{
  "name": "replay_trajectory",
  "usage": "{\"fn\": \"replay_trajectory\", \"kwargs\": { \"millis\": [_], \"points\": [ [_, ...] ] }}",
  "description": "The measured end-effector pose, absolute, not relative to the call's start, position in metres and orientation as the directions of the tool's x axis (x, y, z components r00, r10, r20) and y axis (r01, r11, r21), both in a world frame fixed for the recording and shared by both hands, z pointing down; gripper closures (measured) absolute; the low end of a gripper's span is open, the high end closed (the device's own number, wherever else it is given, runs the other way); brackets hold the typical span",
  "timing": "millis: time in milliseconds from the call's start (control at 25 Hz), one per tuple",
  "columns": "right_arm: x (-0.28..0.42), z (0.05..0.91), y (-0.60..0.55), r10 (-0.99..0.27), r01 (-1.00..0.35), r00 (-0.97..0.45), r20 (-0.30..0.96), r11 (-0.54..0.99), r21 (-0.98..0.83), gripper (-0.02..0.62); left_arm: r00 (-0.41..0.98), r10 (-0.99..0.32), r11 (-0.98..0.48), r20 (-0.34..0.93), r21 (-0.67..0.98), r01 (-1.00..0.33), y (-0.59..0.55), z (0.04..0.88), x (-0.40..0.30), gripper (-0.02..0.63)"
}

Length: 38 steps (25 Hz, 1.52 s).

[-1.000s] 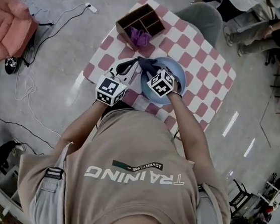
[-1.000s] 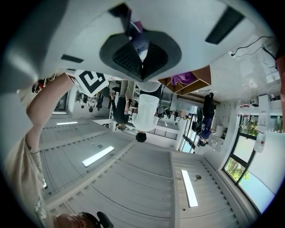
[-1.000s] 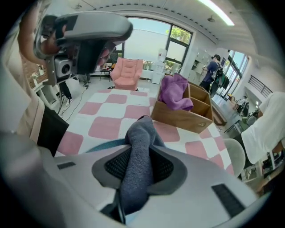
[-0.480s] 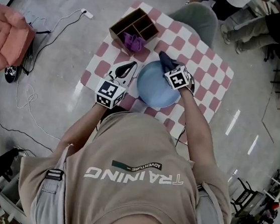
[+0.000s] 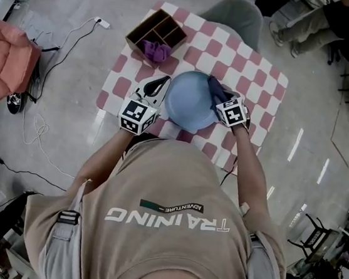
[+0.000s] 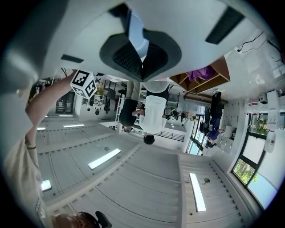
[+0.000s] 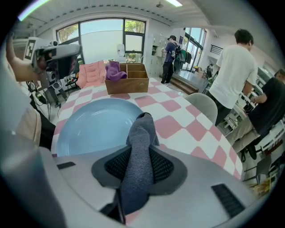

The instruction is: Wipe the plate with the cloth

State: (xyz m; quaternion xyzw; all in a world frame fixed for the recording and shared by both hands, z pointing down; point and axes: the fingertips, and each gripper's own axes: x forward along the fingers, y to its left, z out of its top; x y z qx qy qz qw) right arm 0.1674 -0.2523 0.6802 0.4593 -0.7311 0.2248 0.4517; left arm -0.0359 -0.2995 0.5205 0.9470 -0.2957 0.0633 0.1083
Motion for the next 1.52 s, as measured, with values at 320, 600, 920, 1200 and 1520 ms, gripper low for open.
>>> {"fn": "replay_trajectory", "kwargs": {
  "millis": [320, 600, 920, 1200, 1520],
  "points": [
    [0.148, 0.677, -0.180, -0.519, -0.915, -0.213, 0.828, 0.402, 0.017, 0.472, 0.822, -0.531, -0.808, 0.205, 0.170, -0.565, -0.277, 0.523, -0.030, 0.591],
    [0.089, 0.673, -0.131, -0.519, -0.889, -0.343, 0.783, 0.449, -0.092, 0.472, 0.811, -0.540, -0.797, 0.225, 0.174, -0.579, -0.269, 0.529, -0.037, 0.591],
    [0.012, 0.679, -0.138, -0.438, -0.795, -0.467, 0.768, 0.588, -0.148, 0.472, 0.813, -0.536, -0.803, 0.228, 0.161, -0.574, -0.269, 0.529, -0.046, 0.591],
    [-0.035, 0.677, -0.191, -0.404, -0.711, -0.501, 0.765, 0.696, -0.098, 0.472, 0.815, -0.536, -0.809, 0.218, 0.143, -0.570, -0.287, 0.520, -0.061, 0.591],
    [-0.044, 0.679, -0.253, -0.423, -0.728, -0.449, 0.787, 0.684, -0.048, 0.472, 0.820, -0.527, -0.818, 0.222, 0.131, -0.561, -0.307, 0.520, -0.079, 0.591]
  ]
}}
